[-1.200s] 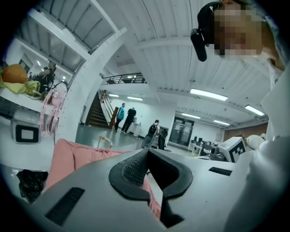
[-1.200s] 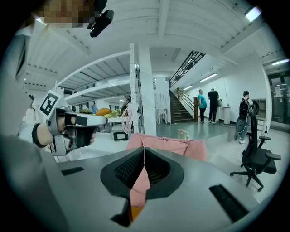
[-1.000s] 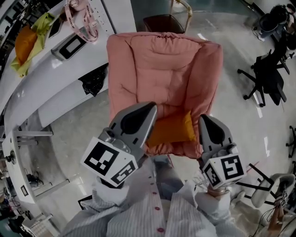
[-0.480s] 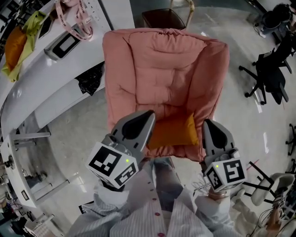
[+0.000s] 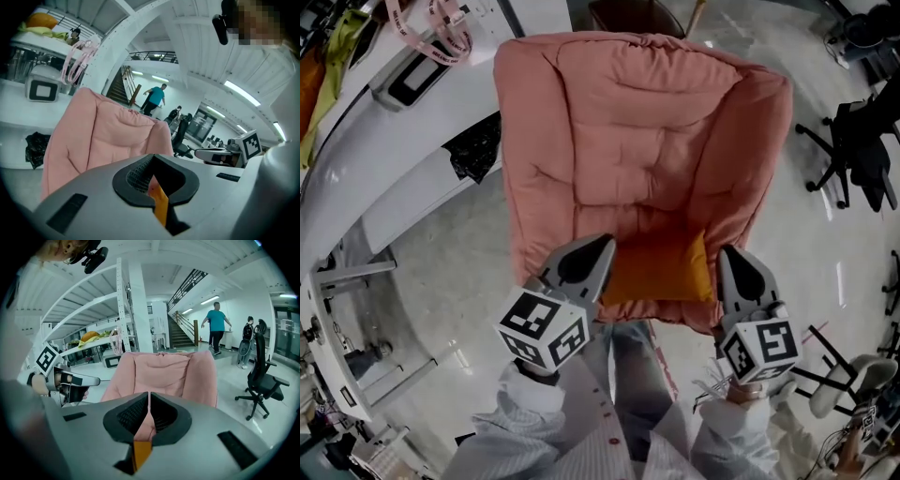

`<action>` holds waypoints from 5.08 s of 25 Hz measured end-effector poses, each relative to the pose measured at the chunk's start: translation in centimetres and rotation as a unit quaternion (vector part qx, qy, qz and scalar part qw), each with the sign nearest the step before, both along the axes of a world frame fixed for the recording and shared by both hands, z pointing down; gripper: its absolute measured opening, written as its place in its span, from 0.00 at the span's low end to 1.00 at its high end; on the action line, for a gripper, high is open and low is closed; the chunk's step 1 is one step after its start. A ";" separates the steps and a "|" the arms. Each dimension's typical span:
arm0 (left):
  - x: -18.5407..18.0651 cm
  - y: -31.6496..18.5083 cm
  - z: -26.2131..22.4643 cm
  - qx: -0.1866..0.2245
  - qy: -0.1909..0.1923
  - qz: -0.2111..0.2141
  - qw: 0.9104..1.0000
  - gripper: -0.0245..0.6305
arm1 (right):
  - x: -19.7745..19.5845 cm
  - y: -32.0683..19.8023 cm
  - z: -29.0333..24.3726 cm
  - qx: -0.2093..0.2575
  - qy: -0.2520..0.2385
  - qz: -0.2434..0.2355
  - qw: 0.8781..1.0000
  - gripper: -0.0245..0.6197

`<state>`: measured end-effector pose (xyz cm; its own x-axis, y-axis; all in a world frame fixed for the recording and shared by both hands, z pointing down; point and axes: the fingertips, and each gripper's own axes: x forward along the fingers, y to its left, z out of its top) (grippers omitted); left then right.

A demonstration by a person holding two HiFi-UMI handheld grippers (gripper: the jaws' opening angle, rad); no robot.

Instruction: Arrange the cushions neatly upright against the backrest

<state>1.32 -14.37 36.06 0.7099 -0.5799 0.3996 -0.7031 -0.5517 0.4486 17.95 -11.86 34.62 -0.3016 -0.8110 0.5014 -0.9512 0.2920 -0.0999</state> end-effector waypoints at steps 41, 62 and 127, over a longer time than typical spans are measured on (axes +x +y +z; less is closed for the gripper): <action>-3.3 7.0 36.3 -0.330 0.013 -0.141 0.933 0.34 | 5.0 1.2 27.5 -0.263 0.022 0.007 0.964 0.25; -2.2 10.1 41.2 -0.428 0.090 -0.145 0.887 0.49 | 4.9 1.6 29.2 -0.278 0.022 -0.007 0.960 0.25; -6.2 -10.5 27.2 -0.155 -0.106 -0.053 0.981 0.27 | 4.1 -11.7 29.9 -0.181 -0.020 0.060 0.981 0.08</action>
